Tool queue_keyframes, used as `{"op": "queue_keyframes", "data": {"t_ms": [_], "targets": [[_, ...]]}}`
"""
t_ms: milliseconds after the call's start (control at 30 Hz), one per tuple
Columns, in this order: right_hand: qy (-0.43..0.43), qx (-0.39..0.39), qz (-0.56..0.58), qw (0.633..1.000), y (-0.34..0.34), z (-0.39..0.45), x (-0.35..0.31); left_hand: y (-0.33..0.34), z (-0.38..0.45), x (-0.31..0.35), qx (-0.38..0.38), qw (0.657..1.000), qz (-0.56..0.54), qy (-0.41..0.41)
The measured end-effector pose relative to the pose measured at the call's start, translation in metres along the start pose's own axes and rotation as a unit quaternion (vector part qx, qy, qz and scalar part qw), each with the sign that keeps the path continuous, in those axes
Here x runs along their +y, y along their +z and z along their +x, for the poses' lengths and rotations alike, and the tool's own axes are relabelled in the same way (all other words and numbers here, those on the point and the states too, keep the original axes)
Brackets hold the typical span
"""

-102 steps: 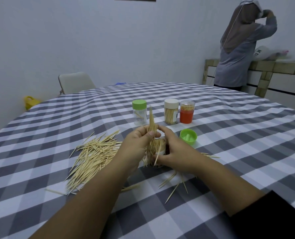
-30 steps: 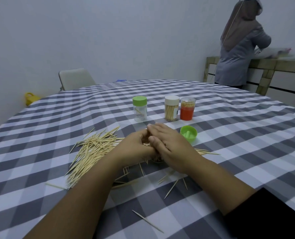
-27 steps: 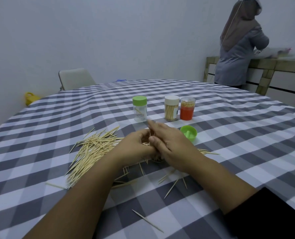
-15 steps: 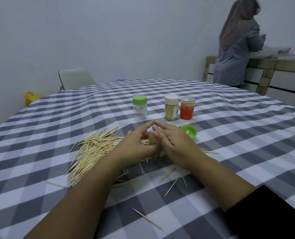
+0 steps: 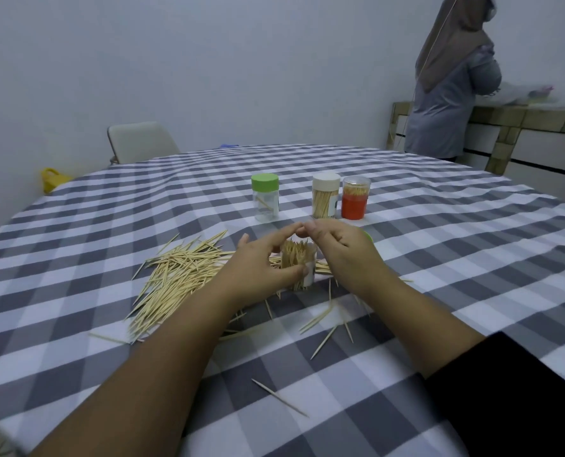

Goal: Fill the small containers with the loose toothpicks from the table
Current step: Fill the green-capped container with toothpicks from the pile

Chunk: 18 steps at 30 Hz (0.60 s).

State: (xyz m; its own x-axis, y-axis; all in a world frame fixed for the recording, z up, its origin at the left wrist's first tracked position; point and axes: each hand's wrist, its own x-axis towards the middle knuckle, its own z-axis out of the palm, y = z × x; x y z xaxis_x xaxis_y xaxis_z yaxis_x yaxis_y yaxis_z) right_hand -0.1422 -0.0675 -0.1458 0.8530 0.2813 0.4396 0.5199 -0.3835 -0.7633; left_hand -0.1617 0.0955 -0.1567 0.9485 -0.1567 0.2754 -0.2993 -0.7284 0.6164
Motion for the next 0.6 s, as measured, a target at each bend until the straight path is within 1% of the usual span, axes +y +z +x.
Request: {"op": "queue_keyframes", "data": {"t_ms": [67, 100, 133, 167, 200, 267, 333, 400, 500, 600], "targets": [[-0.017, 0.029, -0.055, 0.998, -0.001, 0.002, -0.001, 0.001, -0.001, 0.001, 0.005, 1.000, 0.003, 0.004], [-0.025, 0.036, -0.072, 0.996, -0.003, 0.002, -0.004, 0.001, -0.002, 0.002, 0.006, 1.000, 0.004, 0.006], [-0.030, 0.026, -0.074, 0.996, -0.004, 0.001, -0.008, 0.001, -0.002, 0.003, 0.009, 1.000, 0.004, 0.009], [-0.031, -0.004, -0.067, 0.997, -0.006, -0.001, -0.013, 0.001, -0.002, 0.002, 0.012, 1.000, 0.003, 0.012], [-0.027, -0.051, -0.066, 0.996, -0.007, -0.005, -0.019, 0.002, -0.002, 0.002, 0.011, 1.000, 0.001, 0.011], [-0.006, -0.161, -0.098, 0.982, -0.008, -0.013, -0.030, 0.002, -0.002, 0.001, 0.003, 1.000, -0.004, 0.000], [0.027, -0.272, -0.141, 0.952, -0.006, -0.024, -0.040, 0.002, -0.003, 0.002, 0.005, 1.000, -0.006, -0.008], [0.045, -0.360, -0.177, 0.915, -0.004, -0.037, -0.050, 0.002, -0.005, 0.003, 0.013, 1.000, -0.014, -0.010], [0.028, -0.424, -0.224, 0.877, 0.001, -0.053, -0.062, 0.002, -0.007, 0.005, 0.020, 0.999, -0.025, -0.015], [0.009, -0.443, -0.248, 0.862, 0.005, -0.063, -0.068, 0.002, -0.007, 0.007, 0.022, 0.999, -0.020, -0.021]]}}
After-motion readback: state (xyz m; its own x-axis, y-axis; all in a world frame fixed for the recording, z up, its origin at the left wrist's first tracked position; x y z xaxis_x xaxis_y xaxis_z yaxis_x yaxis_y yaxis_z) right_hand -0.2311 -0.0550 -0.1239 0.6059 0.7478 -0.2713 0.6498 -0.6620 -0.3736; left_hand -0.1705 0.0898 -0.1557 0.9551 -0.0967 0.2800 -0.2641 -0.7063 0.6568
